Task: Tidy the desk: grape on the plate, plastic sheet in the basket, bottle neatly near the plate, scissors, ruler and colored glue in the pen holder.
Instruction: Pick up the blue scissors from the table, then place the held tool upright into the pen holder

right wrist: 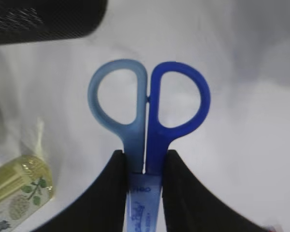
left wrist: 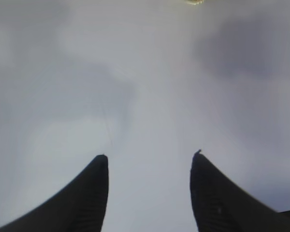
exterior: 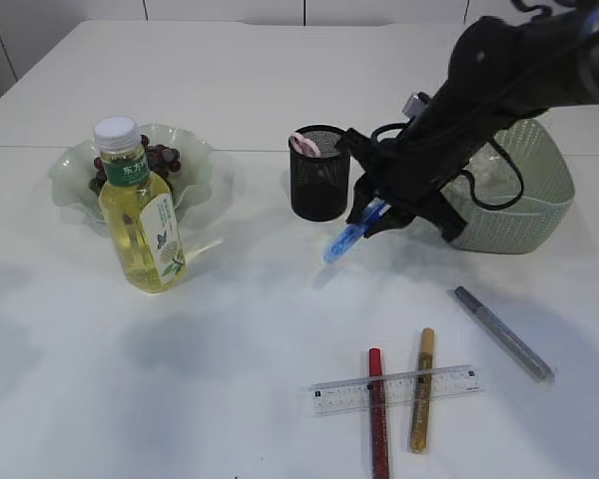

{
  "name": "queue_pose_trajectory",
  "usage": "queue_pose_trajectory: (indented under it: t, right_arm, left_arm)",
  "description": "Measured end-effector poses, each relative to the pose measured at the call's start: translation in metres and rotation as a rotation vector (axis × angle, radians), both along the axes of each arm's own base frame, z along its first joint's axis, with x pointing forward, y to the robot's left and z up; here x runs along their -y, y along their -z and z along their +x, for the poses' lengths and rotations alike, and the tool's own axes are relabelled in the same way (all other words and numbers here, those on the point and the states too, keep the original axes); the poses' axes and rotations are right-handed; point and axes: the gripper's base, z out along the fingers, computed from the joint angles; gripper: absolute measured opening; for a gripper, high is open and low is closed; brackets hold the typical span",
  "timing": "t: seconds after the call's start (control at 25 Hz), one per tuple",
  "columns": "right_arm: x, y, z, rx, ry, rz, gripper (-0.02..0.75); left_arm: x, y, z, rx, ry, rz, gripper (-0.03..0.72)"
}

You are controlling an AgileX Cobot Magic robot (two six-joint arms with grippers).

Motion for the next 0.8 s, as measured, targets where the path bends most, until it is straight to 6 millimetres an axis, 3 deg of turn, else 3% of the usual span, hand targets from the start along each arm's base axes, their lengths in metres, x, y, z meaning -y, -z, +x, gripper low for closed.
queue_pose_trajectory:
  t: [0.28, 0.8]
  right_arm:
    - [0.030, -0.026, 0.025, 0.162, -0.056, 0.143, 0.180]
    - [0.043, -0.087, 0.067, 0.625, -0.123, 0.104, 0.180]
  left_arm:
    - [0.000, 0.000, 0.000, 0.000, 0.000, 0.000, 0.401]
    - [0.001, 0.000, 0.000, -0.002, -0.002, -0.008, 0.395]
